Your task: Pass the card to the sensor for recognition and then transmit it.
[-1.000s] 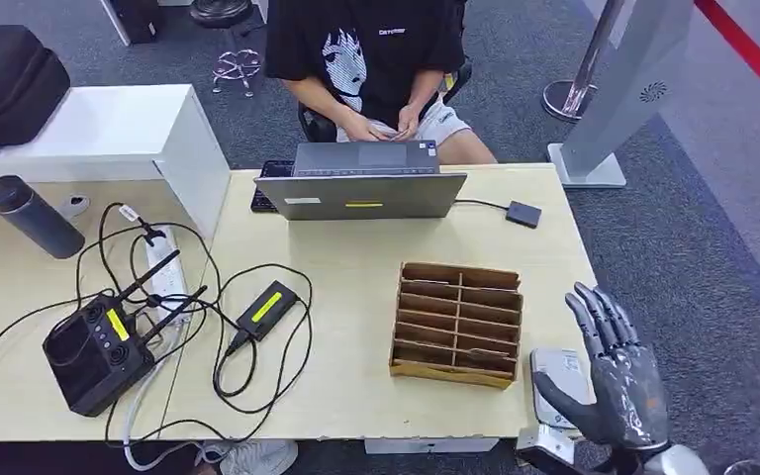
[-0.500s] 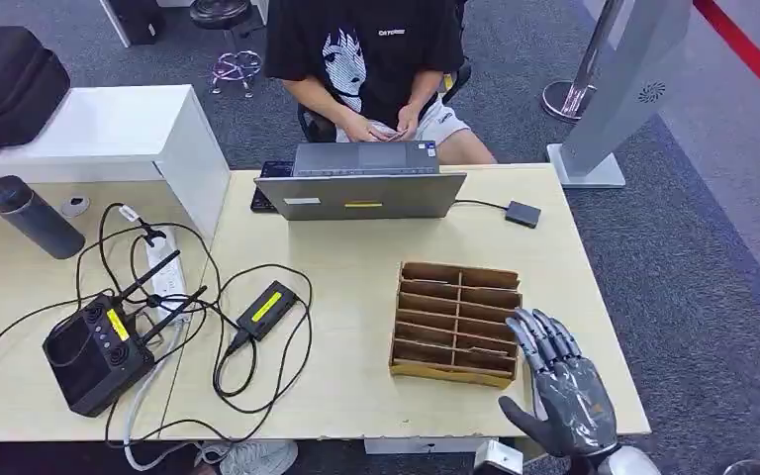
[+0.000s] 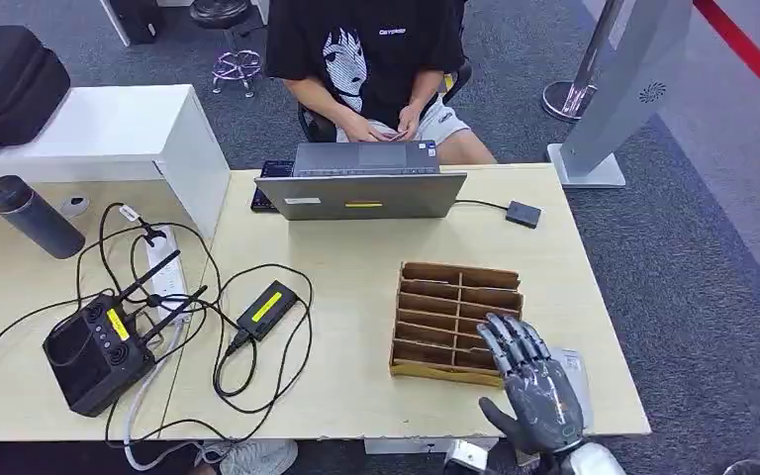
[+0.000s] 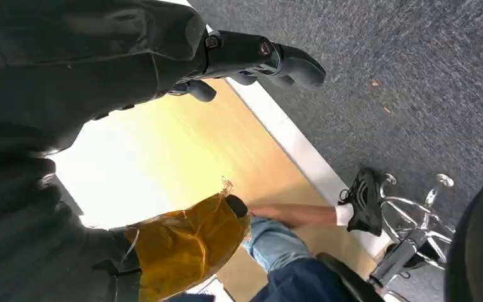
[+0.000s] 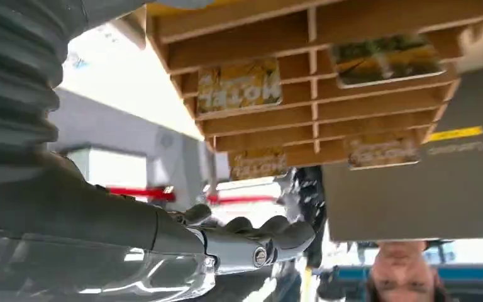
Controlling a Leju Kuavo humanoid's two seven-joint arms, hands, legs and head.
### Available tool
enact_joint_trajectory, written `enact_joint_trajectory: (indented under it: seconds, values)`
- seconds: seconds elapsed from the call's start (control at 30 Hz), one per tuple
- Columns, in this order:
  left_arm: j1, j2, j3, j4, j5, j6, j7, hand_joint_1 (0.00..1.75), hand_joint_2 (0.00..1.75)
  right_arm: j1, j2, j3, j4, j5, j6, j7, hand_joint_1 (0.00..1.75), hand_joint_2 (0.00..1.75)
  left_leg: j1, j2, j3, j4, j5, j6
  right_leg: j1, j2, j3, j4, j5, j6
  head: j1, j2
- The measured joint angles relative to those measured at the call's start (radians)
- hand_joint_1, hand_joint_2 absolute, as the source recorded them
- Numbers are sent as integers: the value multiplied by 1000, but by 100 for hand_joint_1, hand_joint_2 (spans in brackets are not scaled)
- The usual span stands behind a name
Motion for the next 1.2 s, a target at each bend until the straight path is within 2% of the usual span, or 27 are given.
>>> enact_joint_trajectory:
  seconds: [0.23,0.6,1.2]
  values:
    - [0,0,0,0,-4,-2,0,0,175,-52,27,2,68,40,-10,28,0,175,0,0,0,0,0,0,0,0,0,0,0,0,0,0]
    - [0,0,0,0,-8,-8,0,0,175,-111,50,1,127,37,17,21,0,175,0,0,0,0,0,0,0,0,0,0,0,0,0,0]
    - [0,0,0,0,-11,-12,0,0,175,-116,53,1,139,36,20,19,0,175,0,0,0,0,0,0,0,0,0,0,0,0,0,0]
